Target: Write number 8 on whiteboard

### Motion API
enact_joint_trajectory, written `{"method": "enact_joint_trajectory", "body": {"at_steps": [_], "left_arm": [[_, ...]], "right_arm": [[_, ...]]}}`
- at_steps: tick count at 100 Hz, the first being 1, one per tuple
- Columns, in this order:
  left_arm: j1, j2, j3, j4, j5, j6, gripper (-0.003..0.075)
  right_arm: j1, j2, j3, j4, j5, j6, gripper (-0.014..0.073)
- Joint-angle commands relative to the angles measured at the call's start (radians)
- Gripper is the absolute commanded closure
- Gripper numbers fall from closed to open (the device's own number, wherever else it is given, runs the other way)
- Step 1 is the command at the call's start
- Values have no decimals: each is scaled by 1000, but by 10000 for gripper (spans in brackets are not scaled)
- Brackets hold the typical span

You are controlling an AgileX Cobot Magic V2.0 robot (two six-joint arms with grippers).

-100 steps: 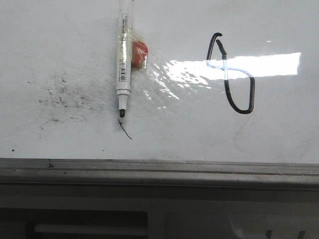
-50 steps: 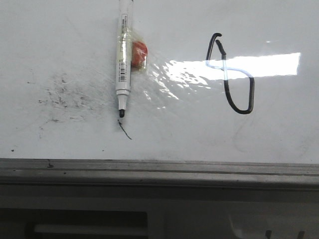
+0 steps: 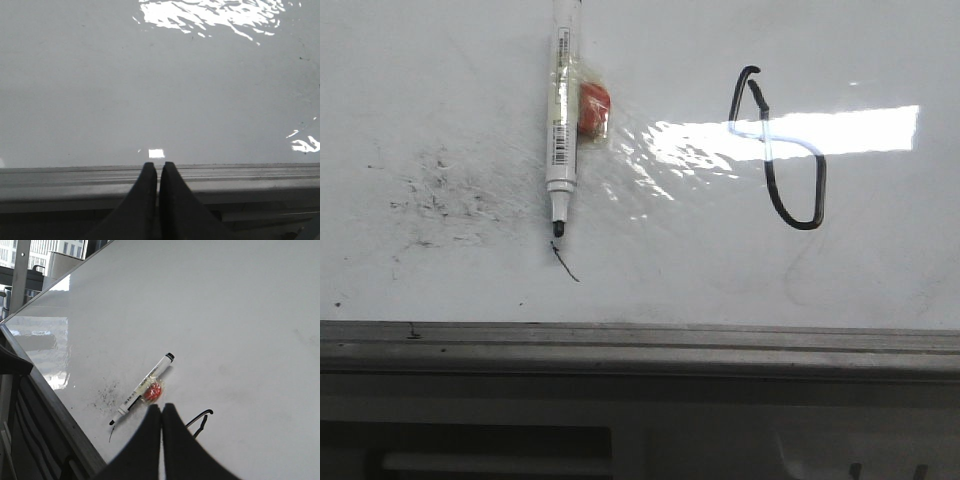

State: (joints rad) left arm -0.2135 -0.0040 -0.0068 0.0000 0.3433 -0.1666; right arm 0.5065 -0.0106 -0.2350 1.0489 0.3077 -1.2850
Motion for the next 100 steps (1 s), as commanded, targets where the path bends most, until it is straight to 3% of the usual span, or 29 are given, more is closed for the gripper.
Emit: {"method": "enact_joint_trajectory", "body": {"at_steps": [1, 53, 62, 67, 68, 74, 78, 86, 93, 100], "left_arm": [[4, -27, 40, -10, -24, -9, 741], [4, -27, 40, -10, -24, -9, 741], [4, -27, 40, -10, -24, -9, 741], [4, -27, 40, -10, -24, -9, 741], [4, -27, 40, -10, -24, -9, 741], [4, -27, 40, -10, -24, -9, 741], [4, -27, 40, -10, -24, -9, 741], [4, -27, 40, -10, -24, -9, 741], [4, -27, 40, -10, -24, -9, 741], [4, -27, 40, -10, -24, -9, 741]], "right_arm": [[-6, -17, -24, 21, -47, 1, 657], [-6, -17, -9, 19, -66, 1, 657], [-10, -17, 14, -72, -125, 13, 657], [-22, -15, 26, -207, -151, 119, 657], [-26, -15, 32, -291, -151, 204, 657], [-57, -13, 54, -515, -148, 465, 657], [-94, -13, 78, -730, -130, 732, 657], [-164, -13, 109, -968, -84, 1047, 657], [-241, -13, 145, -1057, -82, 1175, 657], [-315, -15, 187, -1070, -86, 1182, 657]]}}
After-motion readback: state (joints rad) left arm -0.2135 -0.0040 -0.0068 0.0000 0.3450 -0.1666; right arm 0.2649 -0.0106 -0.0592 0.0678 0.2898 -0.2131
